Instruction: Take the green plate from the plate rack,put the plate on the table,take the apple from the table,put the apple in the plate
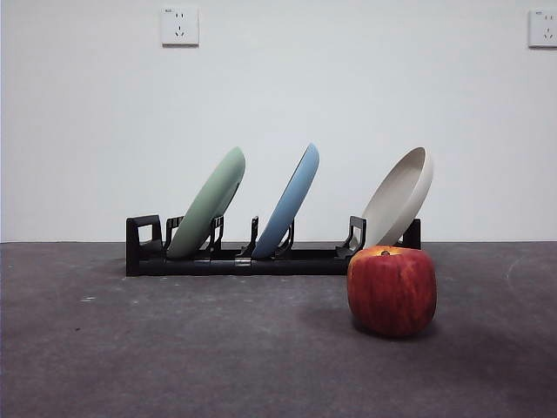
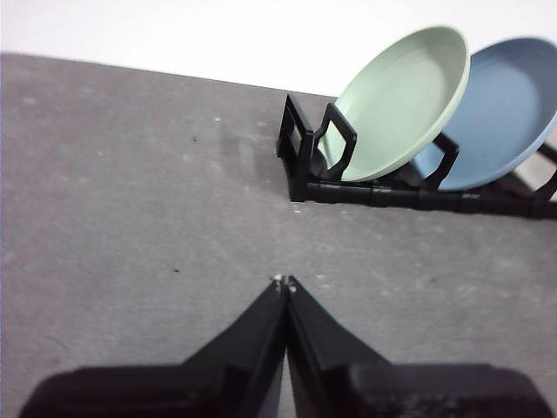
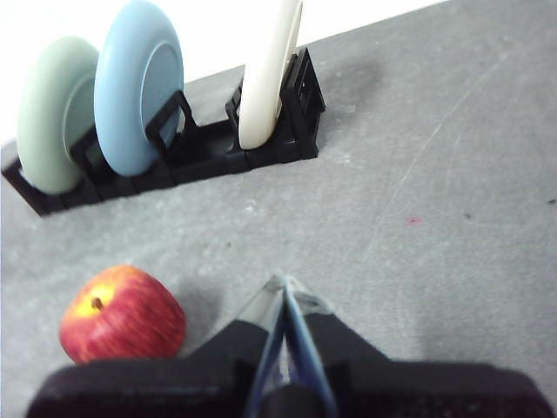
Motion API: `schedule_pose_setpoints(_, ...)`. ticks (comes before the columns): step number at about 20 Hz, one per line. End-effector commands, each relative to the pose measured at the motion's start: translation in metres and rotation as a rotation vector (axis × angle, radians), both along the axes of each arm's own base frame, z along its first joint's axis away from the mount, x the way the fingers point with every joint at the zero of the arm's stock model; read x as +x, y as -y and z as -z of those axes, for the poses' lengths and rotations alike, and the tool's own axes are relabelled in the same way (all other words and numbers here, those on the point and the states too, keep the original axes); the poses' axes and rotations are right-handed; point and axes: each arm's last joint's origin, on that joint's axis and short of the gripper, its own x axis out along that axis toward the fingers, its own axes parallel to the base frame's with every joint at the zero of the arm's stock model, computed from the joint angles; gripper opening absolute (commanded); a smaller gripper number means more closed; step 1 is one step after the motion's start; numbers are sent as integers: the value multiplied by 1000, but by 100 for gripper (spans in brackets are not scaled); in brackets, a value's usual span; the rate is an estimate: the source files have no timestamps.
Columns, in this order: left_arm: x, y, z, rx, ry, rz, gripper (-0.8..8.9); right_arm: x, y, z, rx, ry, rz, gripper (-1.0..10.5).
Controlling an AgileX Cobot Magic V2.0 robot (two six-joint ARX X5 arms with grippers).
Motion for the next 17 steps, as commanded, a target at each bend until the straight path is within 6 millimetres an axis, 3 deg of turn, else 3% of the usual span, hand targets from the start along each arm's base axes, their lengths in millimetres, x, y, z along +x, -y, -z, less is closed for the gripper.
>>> schedule_pose_setpoints(1, 1, 2, -1, -128, 19, 38, -8, 1, 0, 0, 97, -9, 17, -11)
schedule_pose_setpoints(4, -1, 2, -14, -185, 44, 56, -8, -2, 0, -18, 144, 24, 23, -12)
schedule_pose_setpoints(9, -8, 4, -49, -190, 63, 117, -8, -4, -1, -68, 126, 79, -23, -12)
schedule_pose_setpoints(11, -8, 5, -63, -190, 36, 163, -8, 0, -4, -89, 112, 63, -106, -12)
schedule_pose_setpoints(17, -5, 9, -92, -149, -57, 321, -8, 12, -9, -124, 21, -78, -330, -12)
